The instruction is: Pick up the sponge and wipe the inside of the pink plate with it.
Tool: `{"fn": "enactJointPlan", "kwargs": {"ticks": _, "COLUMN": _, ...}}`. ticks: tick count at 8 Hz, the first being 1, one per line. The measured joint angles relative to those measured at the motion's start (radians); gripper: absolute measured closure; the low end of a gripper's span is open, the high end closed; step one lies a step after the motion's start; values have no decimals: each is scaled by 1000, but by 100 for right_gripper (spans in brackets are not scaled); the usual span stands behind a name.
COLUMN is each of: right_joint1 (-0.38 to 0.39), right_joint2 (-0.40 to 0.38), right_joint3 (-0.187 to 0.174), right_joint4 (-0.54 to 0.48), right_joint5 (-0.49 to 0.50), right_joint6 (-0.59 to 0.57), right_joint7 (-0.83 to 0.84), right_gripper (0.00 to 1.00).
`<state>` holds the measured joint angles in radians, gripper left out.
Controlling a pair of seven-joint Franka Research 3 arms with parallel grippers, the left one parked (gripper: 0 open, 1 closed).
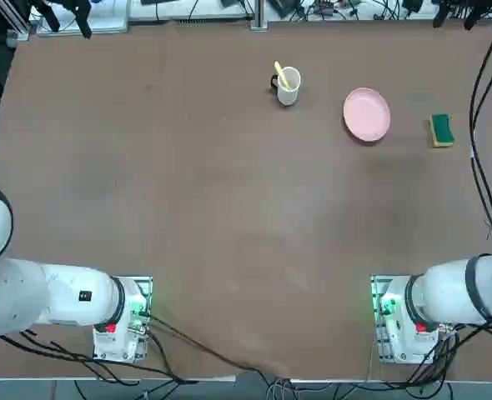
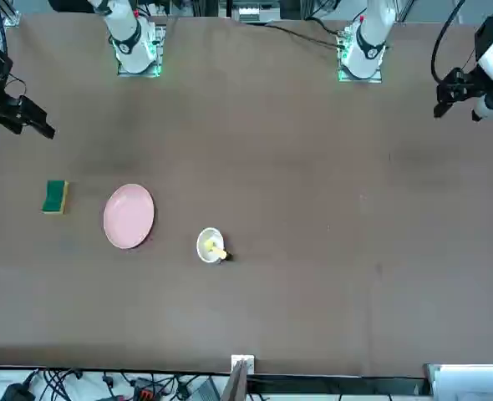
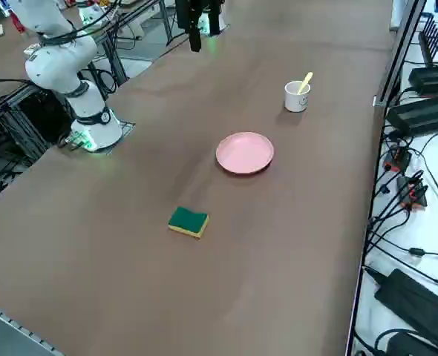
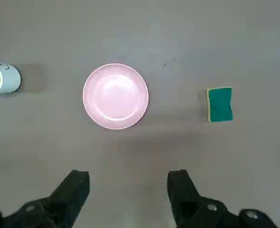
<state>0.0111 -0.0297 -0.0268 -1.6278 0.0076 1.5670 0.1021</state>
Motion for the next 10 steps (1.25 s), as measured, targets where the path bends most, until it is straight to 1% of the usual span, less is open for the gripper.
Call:
{"fn": "enactJointPlan", "kwargs": {"ticks": 5, "right_joint1": 0, "right_joint2": 0, "right_joint3": 0, "right_joint4": 0, "right_joint5": -1, "right_joint6": -2, "right_joint7": -1, "right_gripper": 0}}
{"fn": "enactJointPlan", "kwargs": {"ticks": 7, "right_joint1": -16, "right_joint2": 16, "right_joint3": -3, "right_joint4": -11, "right_joint5": -4, "right_joint6": -5, "right_joint7": 0, "right_gripper": 0}}
{"fn": "enactJointPlan", "kwargs": {"ticks": 8, "right_joint1": -42, "right_joint2": 48, "right_joint3": -5, "right_joint4": -19, "right_joint5": -7, "right_joint6": 23, "right_joint7": -1, "right_gripper": 0}}
{"fn": "enactJointPlan", "kwargs": {"ticks": 10, "right_joint1": -98, "right_joint2": 155, "right_joint3": -9, "right_joint4": -26, "right_joint5": -9, "right_joint6": 143, "right_joint7": -69, "right_gripper": 0}}
